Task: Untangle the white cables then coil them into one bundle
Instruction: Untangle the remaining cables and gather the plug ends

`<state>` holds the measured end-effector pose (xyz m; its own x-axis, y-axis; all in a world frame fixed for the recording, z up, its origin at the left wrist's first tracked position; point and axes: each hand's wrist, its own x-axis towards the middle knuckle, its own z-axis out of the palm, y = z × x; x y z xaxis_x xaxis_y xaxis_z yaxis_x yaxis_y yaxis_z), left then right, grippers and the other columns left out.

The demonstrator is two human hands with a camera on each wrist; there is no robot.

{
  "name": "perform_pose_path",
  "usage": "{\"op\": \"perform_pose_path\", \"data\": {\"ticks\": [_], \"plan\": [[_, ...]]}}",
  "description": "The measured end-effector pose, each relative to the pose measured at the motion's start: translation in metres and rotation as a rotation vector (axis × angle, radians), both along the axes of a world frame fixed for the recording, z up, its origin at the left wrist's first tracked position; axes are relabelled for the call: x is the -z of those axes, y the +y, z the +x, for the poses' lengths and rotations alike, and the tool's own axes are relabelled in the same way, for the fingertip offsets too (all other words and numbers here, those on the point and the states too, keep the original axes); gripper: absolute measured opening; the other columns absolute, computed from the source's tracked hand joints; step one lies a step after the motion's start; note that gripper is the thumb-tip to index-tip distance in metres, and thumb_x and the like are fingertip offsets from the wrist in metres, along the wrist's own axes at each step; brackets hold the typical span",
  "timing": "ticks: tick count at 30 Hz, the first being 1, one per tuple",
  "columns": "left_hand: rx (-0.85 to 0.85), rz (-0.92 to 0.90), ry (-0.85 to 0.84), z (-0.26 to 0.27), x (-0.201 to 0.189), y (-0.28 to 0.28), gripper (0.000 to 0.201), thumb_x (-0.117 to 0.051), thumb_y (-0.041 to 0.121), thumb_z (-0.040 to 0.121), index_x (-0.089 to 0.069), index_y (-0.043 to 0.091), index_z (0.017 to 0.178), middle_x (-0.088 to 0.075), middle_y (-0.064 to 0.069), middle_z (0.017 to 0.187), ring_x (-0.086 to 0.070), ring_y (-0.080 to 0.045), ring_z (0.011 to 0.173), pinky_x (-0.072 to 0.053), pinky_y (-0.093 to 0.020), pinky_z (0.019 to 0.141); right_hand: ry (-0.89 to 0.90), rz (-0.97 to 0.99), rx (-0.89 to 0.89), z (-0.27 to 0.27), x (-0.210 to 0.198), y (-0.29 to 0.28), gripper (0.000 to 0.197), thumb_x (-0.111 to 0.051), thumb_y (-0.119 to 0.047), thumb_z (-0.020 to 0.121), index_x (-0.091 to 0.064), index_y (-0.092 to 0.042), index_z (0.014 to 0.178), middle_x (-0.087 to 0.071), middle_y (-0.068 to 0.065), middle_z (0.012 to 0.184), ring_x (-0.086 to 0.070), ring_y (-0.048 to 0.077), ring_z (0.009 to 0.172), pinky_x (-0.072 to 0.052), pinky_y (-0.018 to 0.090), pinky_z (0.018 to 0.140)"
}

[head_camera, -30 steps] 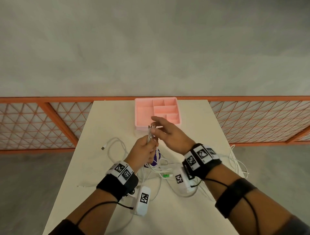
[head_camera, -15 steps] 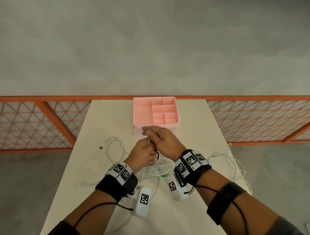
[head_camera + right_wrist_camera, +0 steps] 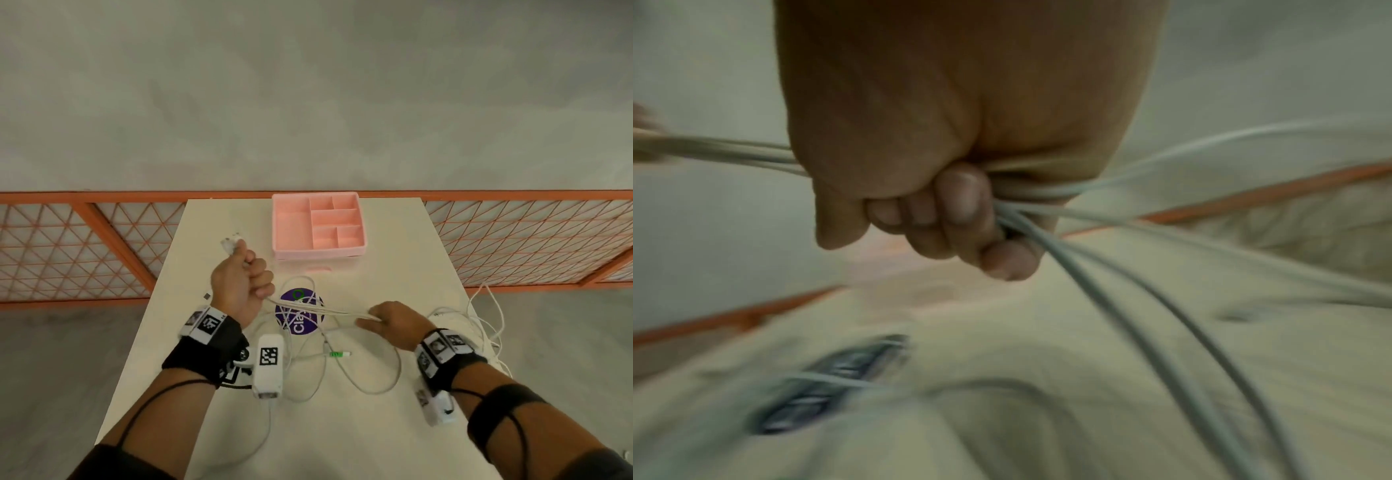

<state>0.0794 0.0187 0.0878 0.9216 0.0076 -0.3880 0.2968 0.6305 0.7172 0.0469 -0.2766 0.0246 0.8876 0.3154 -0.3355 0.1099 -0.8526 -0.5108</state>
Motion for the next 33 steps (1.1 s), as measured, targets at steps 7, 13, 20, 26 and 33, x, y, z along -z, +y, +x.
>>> {"op": "perform_pose_path", "data": {"ticks": [7,13,20,26,33], "plan": [[0.003,0.056,0.088,-0.005,0.02,0.028,0.044,-0.037,0.044,0.105,-0.036,0.022,0.068,-0.024,0.008,0.049,-0.019,-0.006,0.034,-0.014,-0.015,0.037,0.03,-0.425,0.324,-0.025,0.019,-0.131,0.04,-0.051,-0.054,0.094,-0.053,-0.031,0.062,-0.057,-0.01,0.069,-0.061,0.018,0.076,-0.05,0.033,0.074],[0.271,0.307,0.218,-0.038,0.057,-0.014,0.04,-0.044,0.037,0.104,-0.037,0.022,0.068,-0.026,0.007,0.049,-0.02,-0.008,0.036,-0.018,-0.013,0.037,0.193,-0.621,0.418,-0.038,0.043,-0.168,0.036,-0.053,-0.048,0.094,-0.07,-0.016,0.1,-0.069,0.004,0.106,-0.065,0.021,0.097,-0.051,0.031,0.086],[0.31,0.461,0.284,-0.065,0.089,-0.014,0.042,-0.043,0.038,0.105,-0.035,0.021,0.067,-0.027,0.004,0.051,-0.02,-0.009,0.037,-0.016,-0.013,0.042,0.499,-0.609,0.342,-0.06,0.066,-0.132,0.074,-0.084,-0.052,0.065,-0.057,-0.017,0.125,-0.063,-0.001,0.126,-0.059,0.019,0.116,-0.045,0.029,0.096],[0.162,0.455,0.306,-0.066,0.101,0.018,0.04,-0.046,0.036,0.104,-0.038,0.021,0.068,-0.028,0.006,0.05,-0.021,-0.008,0.036,-0.016,-0.015,0.04,0.363,-0.438,0.148,-0.015,0.02,-0.053,0.076,-0.073,-0.072,0.067,-0.057,-0.021,0.12,-0.058,-0.002,0.118,-0.056,0.021,0.114,-0.042,0.03,0.095],[0.17,0.477,0.222,-0.067,0.091,0.017,0.039,-0.062,0.024,0.098,-0.039,0.02,0.066,-0.028,0.006,0.049,-0.024,-0.008,0.036,-0.019,-0.016,0.038,0.109,-0.186,-0.076,-0.009,0.05,0.065,0.034,-0.061,-0.037,0.089,-0.06,-0.021,0.118,-0.059,0.004,0.121,-0.057,0.025,0.113,-0.044,0.032,0.094]]}}
